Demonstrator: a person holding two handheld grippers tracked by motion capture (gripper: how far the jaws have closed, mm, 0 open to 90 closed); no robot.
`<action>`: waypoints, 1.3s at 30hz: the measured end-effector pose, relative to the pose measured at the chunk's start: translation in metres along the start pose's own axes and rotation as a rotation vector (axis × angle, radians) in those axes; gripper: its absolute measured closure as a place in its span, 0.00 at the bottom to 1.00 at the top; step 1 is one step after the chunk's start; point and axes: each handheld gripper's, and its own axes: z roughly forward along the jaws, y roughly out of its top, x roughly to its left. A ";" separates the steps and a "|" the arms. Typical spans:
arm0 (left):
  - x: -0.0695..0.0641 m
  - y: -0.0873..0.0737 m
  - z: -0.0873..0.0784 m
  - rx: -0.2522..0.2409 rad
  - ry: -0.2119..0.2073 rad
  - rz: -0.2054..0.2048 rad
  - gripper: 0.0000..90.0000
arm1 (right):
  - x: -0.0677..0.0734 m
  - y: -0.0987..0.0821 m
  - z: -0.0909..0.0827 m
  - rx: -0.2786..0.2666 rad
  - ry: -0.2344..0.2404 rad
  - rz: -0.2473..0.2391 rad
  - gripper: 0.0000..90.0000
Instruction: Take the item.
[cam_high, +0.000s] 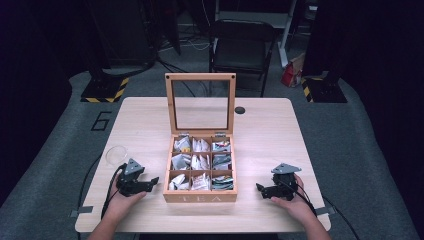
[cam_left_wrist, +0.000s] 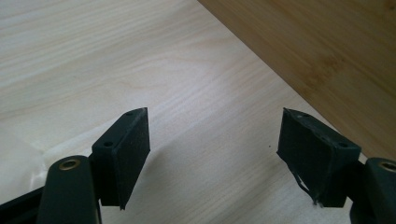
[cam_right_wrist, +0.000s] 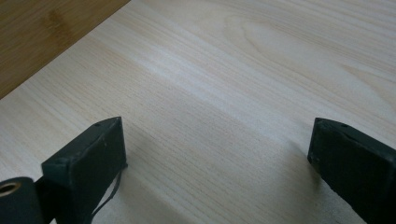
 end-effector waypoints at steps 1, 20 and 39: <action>0.000 0.001 -0.003 -0.001 0.001 -0.001 0.29 | 0.000 0.000 0.000 0.000 0.000 0.000 0.04; -0.005 0.008 -0.017 -0.012 -0.039 -0.046 0.40 | 0.000 0.000 0.000 0.000 0.000 0.000 0.04; -0.009 0.038 -0.027 -0.013 -0.065 -0.045 0.48 | 0.000 0.000 0.000 0.000 0.000 0.000 0.04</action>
